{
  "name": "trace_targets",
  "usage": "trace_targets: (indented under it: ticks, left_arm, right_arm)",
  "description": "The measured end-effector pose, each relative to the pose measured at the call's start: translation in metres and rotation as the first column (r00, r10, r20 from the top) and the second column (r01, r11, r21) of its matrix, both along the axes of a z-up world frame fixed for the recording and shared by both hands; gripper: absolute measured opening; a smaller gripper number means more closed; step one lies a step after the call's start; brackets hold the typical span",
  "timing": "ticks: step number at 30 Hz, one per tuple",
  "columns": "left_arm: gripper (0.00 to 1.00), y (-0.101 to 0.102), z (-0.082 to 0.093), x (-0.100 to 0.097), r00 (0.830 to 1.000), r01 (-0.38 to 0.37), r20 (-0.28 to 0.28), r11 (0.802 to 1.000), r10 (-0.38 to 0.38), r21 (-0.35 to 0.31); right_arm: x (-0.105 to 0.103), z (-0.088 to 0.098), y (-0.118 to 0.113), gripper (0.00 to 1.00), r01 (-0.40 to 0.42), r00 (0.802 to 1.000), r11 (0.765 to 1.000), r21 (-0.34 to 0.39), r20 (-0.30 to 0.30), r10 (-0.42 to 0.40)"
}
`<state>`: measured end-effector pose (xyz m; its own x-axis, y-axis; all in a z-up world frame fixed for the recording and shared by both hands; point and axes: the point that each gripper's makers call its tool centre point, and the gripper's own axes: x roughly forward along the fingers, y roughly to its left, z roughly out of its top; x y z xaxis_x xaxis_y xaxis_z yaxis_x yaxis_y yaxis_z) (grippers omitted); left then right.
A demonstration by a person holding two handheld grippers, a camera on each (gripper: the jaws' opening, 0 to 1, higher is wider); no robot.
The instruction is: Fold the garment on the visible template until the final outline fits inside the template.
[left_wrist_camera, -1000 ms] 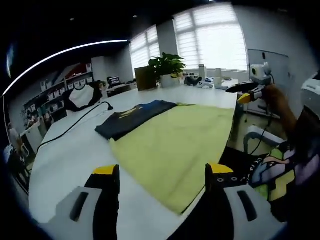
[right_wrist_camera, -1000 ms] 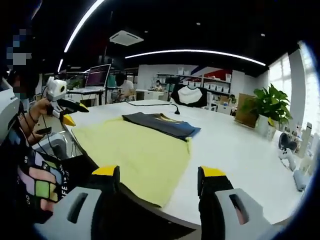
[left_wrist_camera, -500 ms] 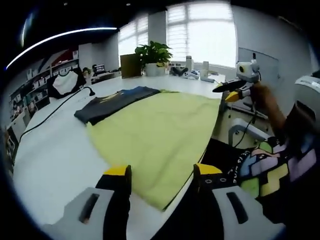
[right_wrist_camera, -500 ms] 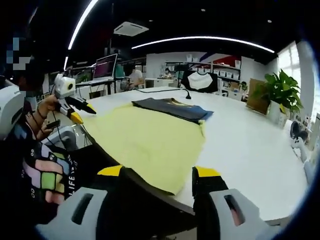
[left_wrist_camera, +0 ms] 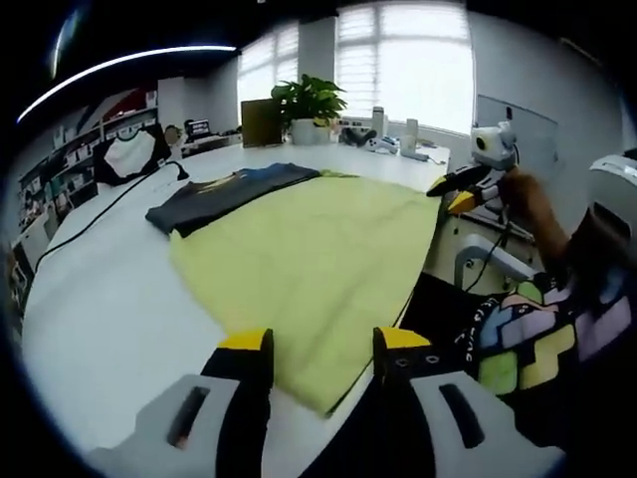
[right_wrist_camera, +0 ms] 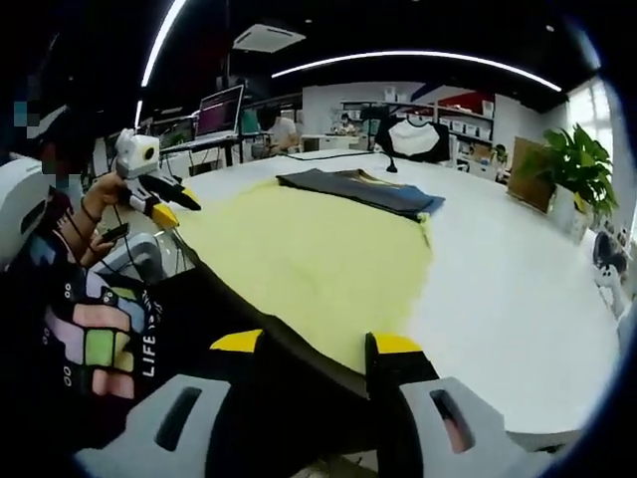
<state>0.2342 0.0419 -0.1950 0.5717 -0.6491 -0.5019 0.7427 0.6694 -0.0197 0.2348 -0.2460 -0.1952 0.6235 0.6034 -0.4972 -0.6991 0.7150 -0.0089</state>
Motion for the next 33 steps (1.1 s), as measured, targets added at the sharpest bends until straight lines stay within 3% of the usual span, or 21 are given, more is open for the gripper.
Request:
trace_targets:
  ticks: [9,14,19,26,33]
  left_arm:
    - [0.29,0.000,0.001,0.001,1.000,0.001,0.012,1.000,-0.001,-0.014]
    - [0.16,0.008,0.001,0.009,0.999,-0.045,0.020,0.999,0.046,-0.026]
    - [0.12,0.011,0.001,0.012,0.998,-0.052,0.030,0.998,0.053,-0.027]
    - [0.06,0.014,0.002,0.015,0.996,-0.073,0.040,0.997,0.074,-0.039]
    - [0.01,0.024,0.009,0.021,0.990,-0.109,0.083,0.993,0.111,-0.035]
  right_arm:
    - [0.008,-0.002,-0.006,0.26,0.049,0.999,0.998,-0.030,0.019,-0.048]
    - [0.009,-0.002,-0.006,0.25,0.057,0.998,0.998,-0.018,0.016,-0.057]
    - [0.014,0.001,-0.011,0.19,0.100,0.995,0.993,0.057,-0.017,-0.099]
    - [0.022,0.001,-0.013,0.04,0.132,0.991,0.990,0.052,0.014,-0.133]
    - [0.022,0.007,-0.012,0.01,0.143,0.989,0.987,0.067,0.026,-0.145]
